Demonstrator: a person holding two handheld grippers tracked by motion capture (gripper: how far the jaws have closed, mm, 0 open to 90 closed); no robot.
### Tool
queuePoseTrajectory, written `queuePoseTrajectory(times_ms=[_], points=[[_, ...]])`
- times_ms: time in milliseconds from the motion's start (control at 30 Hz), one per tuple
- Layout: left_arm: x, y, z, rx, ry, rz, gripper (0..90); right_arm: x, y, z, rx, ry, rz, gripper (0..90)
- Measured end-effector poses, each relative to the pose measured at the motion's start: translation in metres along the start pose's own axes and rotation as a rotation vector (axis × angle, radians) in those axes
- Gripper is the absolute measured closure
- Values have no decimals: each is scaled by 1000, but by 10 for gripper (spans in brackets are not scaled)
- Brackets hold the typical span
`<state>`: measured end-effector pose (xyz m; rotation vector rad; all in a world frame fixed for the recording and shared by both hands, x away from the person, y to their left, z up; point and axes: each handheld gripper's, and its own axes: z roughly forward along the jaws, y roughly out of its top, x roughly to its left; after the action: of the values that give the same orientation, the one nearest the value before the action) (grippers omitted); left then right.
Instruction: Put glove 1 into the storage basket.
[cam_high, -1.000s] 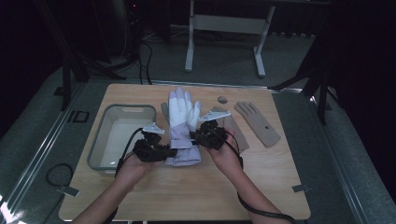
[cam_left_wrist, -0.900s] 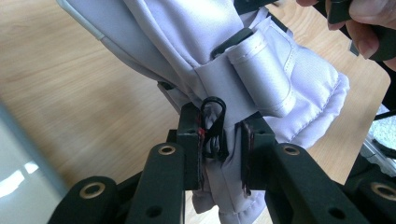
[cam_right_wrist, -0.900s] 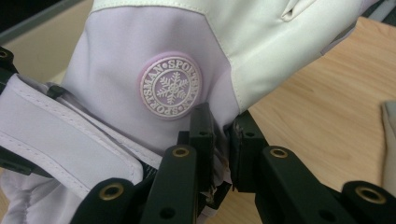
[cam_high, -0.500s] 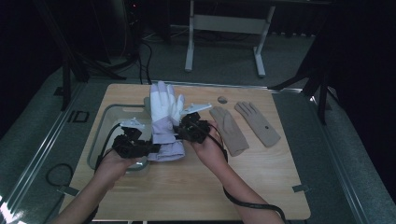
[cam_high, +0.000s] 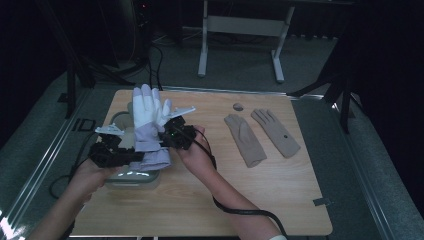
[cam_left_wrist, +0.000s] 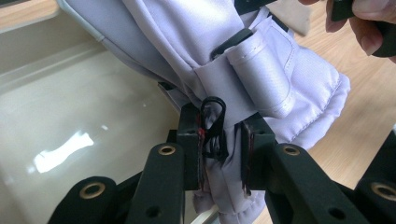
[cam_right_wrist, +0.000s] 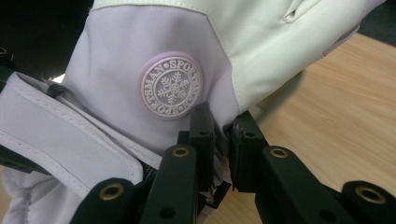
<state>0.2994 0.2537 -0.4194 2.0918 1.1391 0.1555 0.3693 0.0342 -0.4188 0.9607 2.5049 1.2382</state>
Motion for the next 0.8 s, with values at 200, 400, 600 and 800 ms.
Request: queuePoseTrajectory(times_ms=[200, 400, 600, 800], points=[[25, -12, -15, 32, 13, -23, 742, 16, 11, 27, 18, 35, 2, 814], [42, -24, -10, 44, 15, -53, 741, 24, 15, 53, 53, 43, -2, 815], [52, -38, 7, 69, -10, -103, 739, 20, 3, 73, 102, 52, 15, 815], [54, -48, 20, 107, -13, -133, 731, 18, -9, 88, 164, 68, 31, 814]])
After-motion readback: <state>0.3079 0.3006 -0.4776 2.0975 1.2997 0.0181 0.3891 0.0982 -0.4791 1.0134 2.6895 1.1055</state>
